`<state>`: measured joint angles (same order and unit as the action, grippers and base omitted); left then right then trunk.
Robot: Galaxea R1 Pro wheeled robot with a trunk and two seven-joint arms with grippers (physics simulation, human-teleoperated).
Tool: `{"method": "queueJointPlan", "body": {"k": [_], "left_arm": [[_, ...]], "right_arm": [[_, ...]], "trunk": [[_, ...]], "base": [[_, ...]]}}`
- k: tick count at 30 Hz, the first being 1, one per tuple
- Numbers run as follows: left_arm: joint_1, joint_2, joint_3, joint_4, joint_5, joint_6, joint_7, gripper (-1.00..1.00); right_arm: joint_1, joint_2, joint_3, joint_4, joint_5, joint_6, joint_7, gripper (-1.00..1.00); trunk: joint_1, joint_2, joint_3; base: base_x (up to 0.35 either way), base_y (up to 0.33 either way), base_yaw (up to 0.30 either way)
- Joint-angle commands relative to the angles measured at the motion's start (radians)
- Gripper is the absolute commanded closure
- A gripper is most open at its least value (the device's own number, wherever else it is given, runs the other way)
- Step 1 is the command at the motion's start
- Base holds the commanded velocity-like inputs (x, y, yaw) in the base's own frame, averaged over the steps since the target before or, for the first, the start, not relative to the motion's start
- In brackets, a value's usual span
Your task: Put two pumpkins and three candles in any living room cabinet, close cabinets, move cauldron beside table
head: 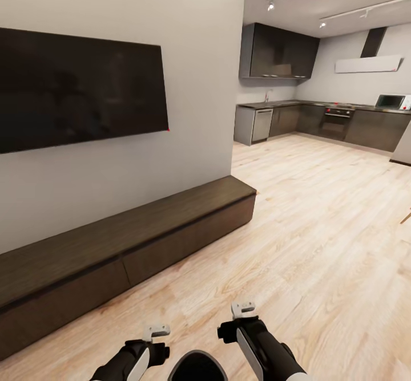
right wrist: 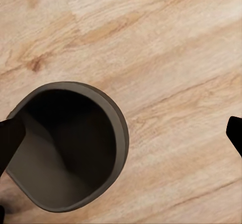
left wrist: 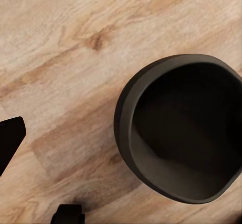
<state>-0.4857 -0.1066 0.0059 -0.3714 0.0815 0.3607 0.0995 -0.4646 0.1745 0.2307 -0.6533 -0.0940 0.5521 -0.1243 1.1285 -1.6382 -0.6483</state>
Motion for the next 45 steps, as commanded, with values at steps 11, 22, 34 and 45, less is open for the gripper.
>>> {"method": "queueJointPlan", "body": {"k": [11, 22, 34, 45], "left_arm": [[0.003, -0.001, 0.000, 0.000, 0.011, 0.000, 0.004, -1.00], [0.004, -0.007, -0.003, 0.000, 0.010, -0.004, 0.003, -1.00], [0.004, -0.009, -0.007, 0.064, 0.004, -0.035, 0.002, -1.00], [0.004, -0.008, -0.007, 0.066, 0.004, -0.052, 0.002, -1.00]], "right_arm": [[0.001, 0.000, 0.002, 0.100, -0.010, -0.094, -0.005, -1.00], [0.001, 0.000, 0.003, 0.104, -0.010, -0.110, 0.004, -1.00], [0.003, 0.000, 0.023, 0.120, -0.009, -0.125, 0.011, -1.00], [0.003, 0.000, 0.032, 0.121, -0.009, -0.127, 0.011, -1.00]], "trunk": [[0.035, -0.064, -0.029], [0.054, -0.099, -0.045], [0.100, -0.183, -0.083], [0.142, -0.260, -0.117]], "base": [[0.000, 0.000, 0.000], [0.000, 0.000, 0.000], [0.000, 0.000, 0.000], [0.000, 0.000, 0.000]]}}
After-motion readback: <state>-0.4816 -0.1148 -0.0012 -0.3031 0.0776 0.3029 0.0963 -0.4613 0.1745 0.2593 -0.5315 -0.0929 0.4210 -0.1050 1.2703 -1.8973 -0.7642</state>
